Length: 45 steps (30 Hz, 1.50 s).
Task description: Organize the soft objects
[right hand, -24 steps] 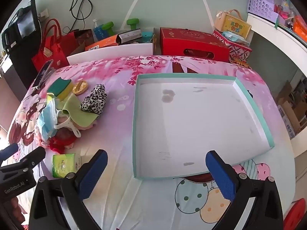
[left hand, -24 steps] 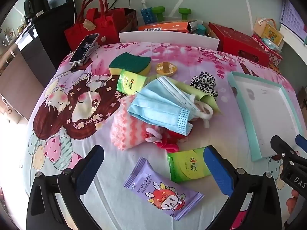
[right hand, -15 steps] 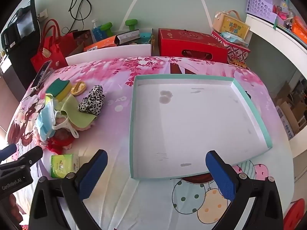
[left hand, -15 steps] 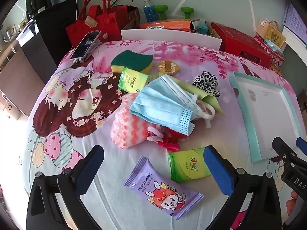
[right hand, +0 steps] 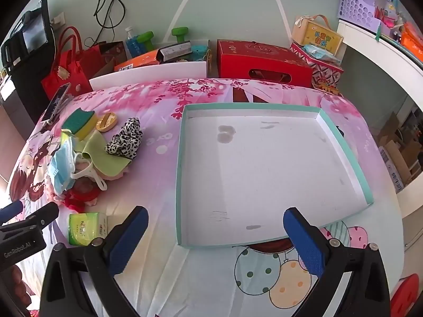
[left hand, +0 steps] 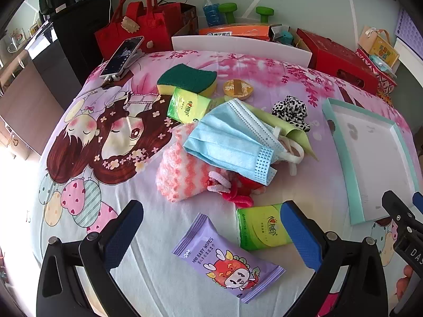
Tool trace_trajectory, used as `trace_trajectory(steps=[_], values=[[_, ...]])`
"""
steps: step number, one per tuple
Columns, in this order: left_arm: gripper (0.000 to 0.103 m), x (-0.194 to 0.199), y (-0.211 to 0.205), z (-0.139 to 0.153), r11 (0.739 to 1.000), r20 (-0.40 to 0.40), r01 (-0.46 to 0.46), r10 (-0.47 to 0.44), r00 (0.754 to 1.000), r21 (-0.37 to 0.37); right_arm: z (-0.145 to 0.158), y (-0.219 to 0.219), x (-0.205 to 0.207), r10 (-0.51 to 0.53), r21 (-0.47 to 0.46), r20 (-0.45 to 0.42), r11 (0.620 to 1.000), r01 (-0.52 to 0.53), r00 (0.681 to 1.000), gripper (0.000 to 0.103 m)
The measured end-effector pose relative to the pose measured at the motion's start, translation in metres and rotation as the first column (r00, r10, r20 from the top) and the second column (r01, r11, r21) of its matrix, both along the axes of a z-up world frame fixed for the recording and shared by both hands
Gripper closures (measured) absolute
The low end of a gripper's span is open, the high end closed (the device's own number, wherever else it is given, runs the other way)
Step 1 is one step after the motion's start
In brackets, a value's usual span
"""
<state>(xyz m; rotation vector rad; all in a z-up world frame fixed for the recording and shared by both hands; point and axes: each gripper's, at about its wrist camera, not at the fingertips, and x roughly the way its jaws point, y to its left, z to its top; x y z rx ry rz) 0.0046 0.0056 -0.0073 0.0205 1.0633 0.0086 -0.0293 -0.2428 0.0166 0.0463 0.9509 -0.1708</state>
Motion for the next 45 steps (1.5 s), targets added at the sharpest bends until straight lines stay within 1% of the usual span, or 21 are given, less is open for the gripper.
trace_trajectory(steps=[45], values=[[0.000, 0.0022, -0.0020, -0.0023, 1.000, -0.020, 0.005, -0.005, 1.000, 0.008, -0.0007, -0.0009, 0.0011, -0.005, -0.002, 0.000, 1.000, 0.005, 1.000, 0.000]])
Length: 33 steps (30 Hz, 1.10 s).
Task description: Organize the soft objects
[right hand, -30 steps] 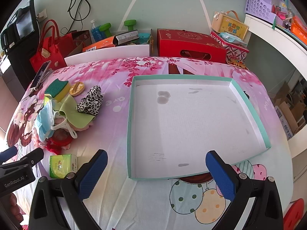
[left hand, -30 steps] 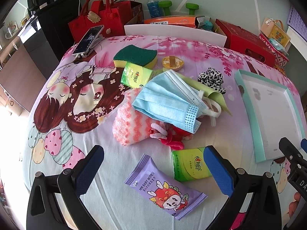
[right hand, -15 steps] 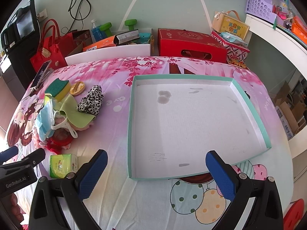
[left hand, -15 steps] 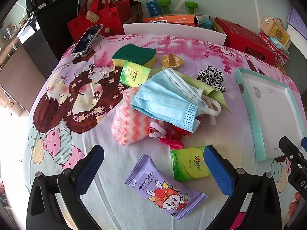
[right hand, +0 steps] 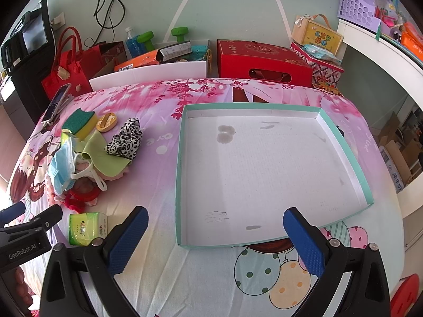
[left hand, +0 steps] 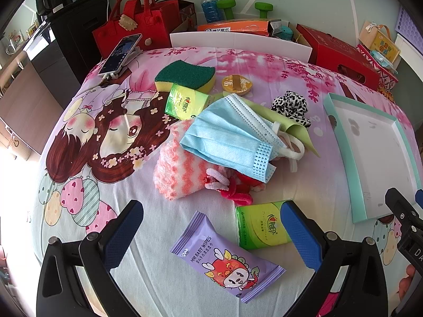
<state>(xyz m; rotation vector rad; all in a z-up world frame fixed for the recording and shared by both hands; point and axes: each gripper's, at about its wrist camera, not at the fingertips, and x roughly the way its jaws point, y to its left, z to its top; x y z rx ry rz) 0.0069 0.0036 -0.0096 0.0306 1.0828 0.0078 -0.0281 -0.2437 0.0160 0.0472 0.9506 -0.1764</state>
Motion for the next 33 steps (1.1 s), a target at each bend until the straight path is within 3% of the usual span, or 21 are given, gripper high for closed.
trace_trajectory(steps=[22, 29, 33], values=[[0.000, 0.000, 0.002, 0.001, 1.000, 0.005, -0.007, 0.007, 1.000, -0.013, -0.001, 0.000, 0.000, -0.002, -0.004, 0.001, 1.000, 0.002, 1.000, 0.000], [0.000, -0.002, 0.023, 0.001, 0.990, 0.014, -0.092, 0.095, 0.995, -0.110, 0.002, 0.006, 0.001, 0.009, 0.007, 0.019, 1.000, -0.009, 1.000, 0.000], [0.000, -0.004, 0.030, -0.009, 0.985, -0.013, -0.138, 0.137, 0.990, -0.104, 0.002, 0.013, 0.002, 0.030, 0.013, 0.017, 0.999, -0.030, 0.999, 0.000]])
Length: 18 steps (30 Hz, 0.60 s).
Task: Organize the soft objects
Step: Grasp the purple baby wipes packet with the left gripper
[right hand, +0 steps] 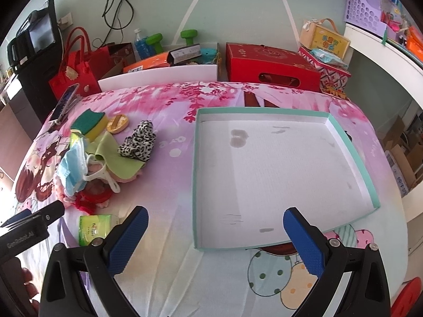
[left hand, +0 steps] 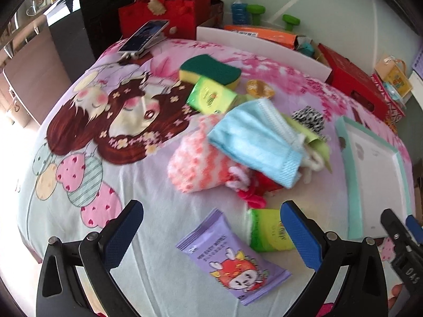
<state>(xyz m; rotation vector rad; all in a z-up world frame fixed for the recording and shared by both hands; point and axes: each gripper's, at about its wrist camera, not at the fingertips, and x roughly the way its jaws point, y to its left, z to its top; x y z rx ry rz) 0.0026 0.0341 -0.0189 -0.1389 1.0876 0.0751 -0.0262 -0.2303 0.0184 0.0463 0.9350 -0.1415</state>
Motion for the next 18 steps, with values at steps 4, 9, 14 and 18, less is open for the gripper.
trace_trajectory(steps=[4, 9, 14, 18], values=[[0.000, -0.003, 0.001, -0.016, 1.000, -0.075, 0.009, -0.010, 0.997, -0.008, -0.004, 0.006, 0.002, 0.017, 0.008, -0.015, 1.000, -0.016, 1.000, 0.000], [0.000, -0.004, 0.010, -0.029, 0.998, -0.166, -0.036, 0.028, 0.986, -0.044, -0.007, 0.012, 0.004, 0.028, 0.009, -0.028, 1.000, -0.028, 0.999, 0.000], [0.000, -0.006, 0.012, -0.045, 0.994, -0.254, -0.064, 0.039, 0.967, -0.091, -0.009, 0.022, 0.006, 0.059, 0.049, -0.030, 0.997, -0.058, 0.998, 0.000], [0.001, -0.008, 0.003, -0.051, 0.991, -0.273, -0.051, 0.016, 0.962, -0.123, -0.013, 0.030, 0.008, 0.075, 0.057, -0.049, 0.996, -0.072, 0.996, 0.000]])
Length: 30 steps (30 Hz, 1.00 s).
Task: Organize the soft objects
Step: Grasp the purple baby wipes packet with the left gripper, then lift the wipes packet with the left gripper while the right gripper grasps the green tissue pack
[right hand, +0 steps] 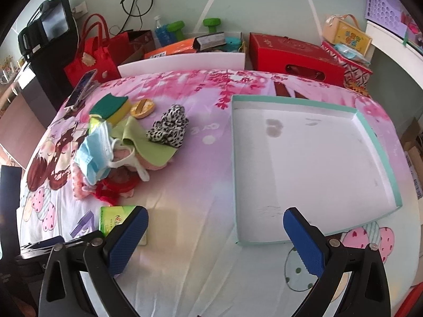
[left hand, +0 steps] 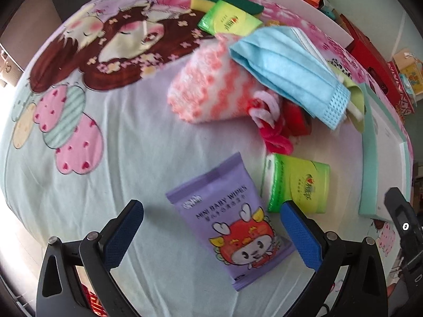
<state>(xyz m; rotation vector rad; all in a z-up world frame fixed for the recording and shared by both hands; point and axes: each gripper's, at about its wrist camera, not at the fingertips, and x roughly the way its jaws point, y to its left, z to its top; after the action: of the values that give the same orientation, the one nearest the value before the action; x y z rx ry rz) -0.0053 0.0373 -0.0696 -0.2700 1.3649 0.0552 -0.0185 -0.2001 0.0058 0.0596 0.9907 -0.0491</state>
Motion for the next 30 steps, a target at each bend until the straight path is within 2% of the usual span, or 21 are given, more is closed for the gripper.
trace_trajectory(steps=[6, 8, 12, 14, 19, 22, 24, 30], values=[[0.015, -0.003, -0.018, -0.001, 0.999, 0.000, 0.031, -0.031, 1.000, -0.027, -0.006, 0.006, 0.002, 0.014, 0.037, -0.029, 0.999, -0.013, 0.999, 0.000], [0.025, -0.004, -0.024, 0.000, 0.998, 0.002, 0.042, -0.042, 0.999, -0.042, -0.007, 0.006, 0.002, 0.009, 0.037, -0.031, 0.999, -0.008, 0.999, 0.000], [0.034, -0.005, -0.035, 0.003, 0.997, 0.009, 0.058, -0.058, 0.998, -0.053, -0.008, 0.003, 0.003, -0.011, 0.038, -0.036, 0.999, 0.012, 0.999, 0.000], [0.042, 0.001, -0.032, 0.003, 0.995, 0.013, 0.055, -0.054, 0.998, -0.087, -0.007, 0.002, 0.003, -0.018, 0.033, -0.036, 0.999, 0.019, 0.999, 0.000], [0.044, 0.005, -0.031, 0.001, 0.993, 0.024, 0.027, -0.024, 0.999, -0.112, -0.008, 0.004, 0.004, -0.015, 0.049, -0.032, 0.999, 0.016, 0.999, 0.000], [0.045, 0.005, -0.022, 0.005, 0.993, 0.033, -0.007, 0.011, 0.999, -0.118, -0.009, 0.008, 0.006, 0.020, 0.107, -0.035, 0.994, -0.016, 0.999, 0.000], [0.045, 0.009, -0.011, 0.007, 0.994, 0.047, -0.048, 0.053, 0.997, -0.099, -0.012, 0.012, 0.007, 0.043, 0.132, -0.044, 0.991, -0.037, 0.998, 0.000], [0.045, 0.016, 0.017, 0.016, 0.986, 0.103, -0.166, 0.166, 0.981, -0.015, -0.021, 0.036, 0.008, 0.105, 0.109, -0.073, 0.989, -0.097, 0.992, 0.000]])
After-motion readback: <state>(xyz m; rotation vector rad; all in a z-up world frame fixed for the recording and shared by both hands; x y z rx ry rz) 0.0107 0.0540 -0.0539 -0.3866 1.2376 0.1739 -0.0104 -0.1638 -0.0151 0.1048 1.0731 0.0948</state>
